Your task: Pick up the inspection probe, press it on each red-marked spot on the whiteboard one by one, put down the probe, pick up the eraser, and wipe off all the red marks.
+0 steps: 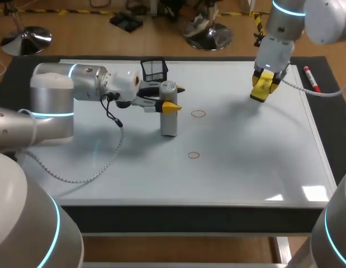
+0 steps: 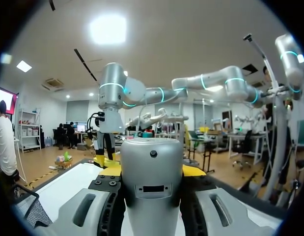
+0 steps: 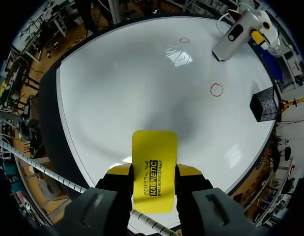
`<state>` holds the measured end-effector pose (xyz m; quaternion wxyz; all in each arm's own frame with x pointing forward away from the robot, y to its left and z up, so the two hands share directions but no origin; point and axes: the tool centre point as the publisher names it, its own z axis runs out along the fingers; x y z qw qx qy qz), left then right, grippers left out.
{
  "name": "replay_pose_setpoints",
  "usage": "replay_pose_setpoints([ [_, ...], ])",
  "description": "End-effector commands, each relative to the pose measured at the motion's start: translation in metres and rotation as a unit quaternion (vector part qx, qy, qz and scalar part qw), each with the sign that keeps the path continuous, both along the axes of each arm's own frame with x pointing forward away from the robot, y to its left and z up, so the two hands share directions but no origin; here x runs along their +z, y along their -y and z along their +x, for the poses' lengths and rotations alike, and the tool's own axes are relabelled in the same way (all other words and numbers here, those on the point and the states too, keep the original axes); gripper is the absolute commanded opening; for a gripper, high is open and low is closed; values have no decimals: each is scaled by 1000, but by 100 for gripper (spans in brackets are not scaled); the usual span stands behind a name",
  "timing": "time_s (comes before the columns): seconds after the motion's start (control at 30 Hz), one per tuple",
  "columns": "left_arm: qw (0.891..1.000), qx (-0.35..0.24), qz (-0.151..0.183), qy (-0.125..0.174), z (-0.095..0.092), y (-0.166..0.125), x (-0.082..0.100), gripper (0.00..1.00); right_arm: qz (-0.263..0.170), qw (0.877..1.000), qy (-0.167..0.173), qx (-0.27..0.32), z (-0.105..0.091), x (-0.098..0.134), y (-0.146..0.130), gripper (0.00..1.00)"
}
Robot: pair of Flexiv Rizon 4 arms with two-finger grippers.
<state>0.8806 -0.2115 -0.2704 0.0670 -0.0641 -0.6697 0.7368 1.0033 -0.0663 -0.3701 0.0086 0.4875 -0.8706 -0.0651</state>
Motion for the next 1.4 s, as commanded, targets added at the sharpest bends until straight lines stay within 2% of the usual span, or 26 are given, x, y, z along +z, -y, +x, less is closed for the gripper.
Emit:
replay_pose_setpoints([
  [0.03,1000,16,6,-1,-11,-10,11,0,-2,1000,0,1,1,1,0,0],
  [0.53,997,73,-3,-1,-47,-69,27,0,-2,1000,0,1,1,1,0,0],
  [0.83,994,109,5,-3,-66,-107,25,0,-2,1000,0,1,1,1,0,0],
  [1.4,979,204,2,-7,-108,-179,27,0,-2,1000,0,1,1,1,0,0],
])
